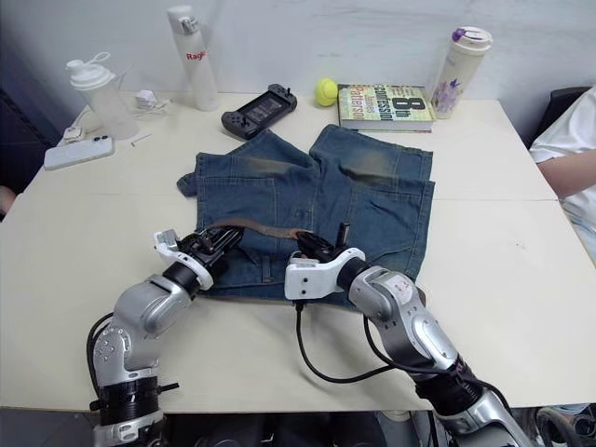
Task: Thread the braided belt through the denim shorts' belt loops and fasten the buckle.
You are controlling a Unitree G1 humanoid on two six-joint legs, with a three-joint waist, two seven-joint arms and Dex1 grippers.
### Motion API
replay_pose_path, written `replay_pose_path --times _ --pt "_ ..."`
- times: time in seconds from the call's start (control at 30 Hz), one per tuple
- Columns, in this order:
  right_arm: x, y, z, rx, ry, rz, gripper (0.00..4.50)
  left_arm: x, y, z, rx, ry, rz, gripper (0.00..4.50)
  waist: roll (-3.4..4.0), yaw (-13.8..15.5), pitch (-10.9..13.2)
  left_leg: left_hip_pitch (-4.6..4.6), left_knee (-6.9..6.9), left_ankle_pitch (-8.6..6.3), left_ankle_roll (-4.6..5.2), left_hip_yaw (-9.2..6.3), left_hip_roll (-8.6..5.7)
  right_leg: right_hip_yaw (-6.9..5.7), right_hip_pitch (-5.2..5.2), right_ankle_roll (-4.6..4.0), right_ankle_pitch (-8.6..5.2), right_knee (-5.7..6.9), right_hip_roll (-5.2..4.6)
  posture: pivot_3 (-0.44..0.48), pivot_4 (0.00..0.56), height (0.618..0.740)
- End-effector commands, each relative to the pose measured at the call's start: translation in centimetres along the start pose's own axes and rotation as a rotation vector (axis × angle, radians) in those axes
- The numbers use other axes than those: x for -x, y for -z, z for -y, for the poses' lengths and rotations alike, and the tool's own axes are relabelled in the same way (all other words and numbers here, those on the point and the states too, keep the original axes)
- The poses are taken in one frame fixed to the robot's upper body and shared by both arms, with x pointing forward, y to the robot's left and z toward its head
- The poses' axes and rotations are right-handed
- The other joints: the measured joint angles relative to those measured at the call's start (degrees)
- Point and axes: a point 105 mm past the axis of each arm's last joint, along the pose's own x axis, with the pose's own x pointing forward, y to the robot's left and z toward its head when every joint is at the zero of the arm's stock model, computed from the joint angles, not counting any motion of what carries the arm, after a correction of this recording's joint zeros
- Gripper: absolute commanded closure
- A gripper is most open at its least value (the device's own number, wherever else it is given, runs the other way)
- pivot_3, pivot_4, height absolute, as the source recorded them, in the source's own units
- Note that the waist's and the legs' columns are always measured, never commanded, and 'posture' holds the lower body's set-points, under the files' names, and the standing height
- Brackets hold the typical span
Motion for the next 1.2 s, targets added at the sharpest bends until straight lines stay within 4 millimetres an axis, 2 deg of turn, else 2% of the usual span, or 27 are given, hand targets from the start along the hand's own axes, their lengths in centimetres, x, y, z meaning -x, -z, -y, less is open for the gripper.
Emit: replay_pose_path --times 0.03,0.17,0.27,0.47,0.63,0.9,1.2 --pt "0.4 -0.8 1.3 0.009 0.054 0.028 4.5 0.7 -0.6 0.5 -0.071 0.061 -0.058 4.46 0.0 0.01 0.0 0.0 0.0 0.0 0.0 0.0 -0.01 0.0 0.0 0.0 0.0 0.02 0.0 0.0 0.15 0.74" --pt "0.4 -0.8 1.4 0.004 0.057 0.027 4.5 2.0 0.0 0.3 -0.157 0.057 -0.123 4.46 0.01 -0.06 0.01 -0.01 -0.03 -0.03 -0.05 0.0 -0.02 0.06 -0.06 0.0 0.0 0.02 -0.02 0.0 0.15 0.74" --pt "0.3 -0.8 1.4 0.006 0.06 0.027 4.5 2.3 1.6 1.2 -0.189 0.117 -0.175 3.59 0.04 -0.19 0.03 -0.02 -0.09 -0.06 -0.1 0.04 0.02 0.17 -0.13 0.0 0.0 0.01 -0.03 0.0 0.15 0.74" --pt "0.1 -0.9 1.5 0.008 0.063 0.028 4.5 2.6 3.5 2.0 -0.231 0.157 -0.237 0.85 0.04 -0.1 0.03 -0.01 -0.08 -0.05 -0.14 0.05 0.05 0.2 -0.14 -0.01 0.0 0.01 -0.03 0.0 0.15 0.74" --pt "0.1 -1.2 1.4 0.008 0.063 0.038 4.5 1.9 3.6 2.3 -0.222 0.14 -0.214 0.85 0.05 -0.09 0.03 -0.01 -0.11 -0.06 -0.15 0.06 0.06 0.22 -0.16 -0.01 0.0 0.0 -0.02 0.0 0.15 0.74" --pt "0.2 -1.5 1.1 0.032 0.049 0.054 4.5 -0.2 3.5 3.1 -0.145 0.097 -0.147 0.85 0.04 0.02 0.04 -0.02 -0.1 -0.06 -0.14 0.07 0.04 0.22 -0.15 -0.01 0.0 -0.02 -0.04 0.0 0.15 0.74" --pt "0.2 -1.4 1.3 0.027 0.056 0.048 4.5 -0.6 3.5 3.1 -0.128 0.069 -0.136 0.85 0.04 -0.01 0.04 -0.03 -0.13 -0.06 -0.15 0.1 0.06 0.23 -0.17 -0.01 0.0 -0.07 0.0 0.0 0.15 0.74"
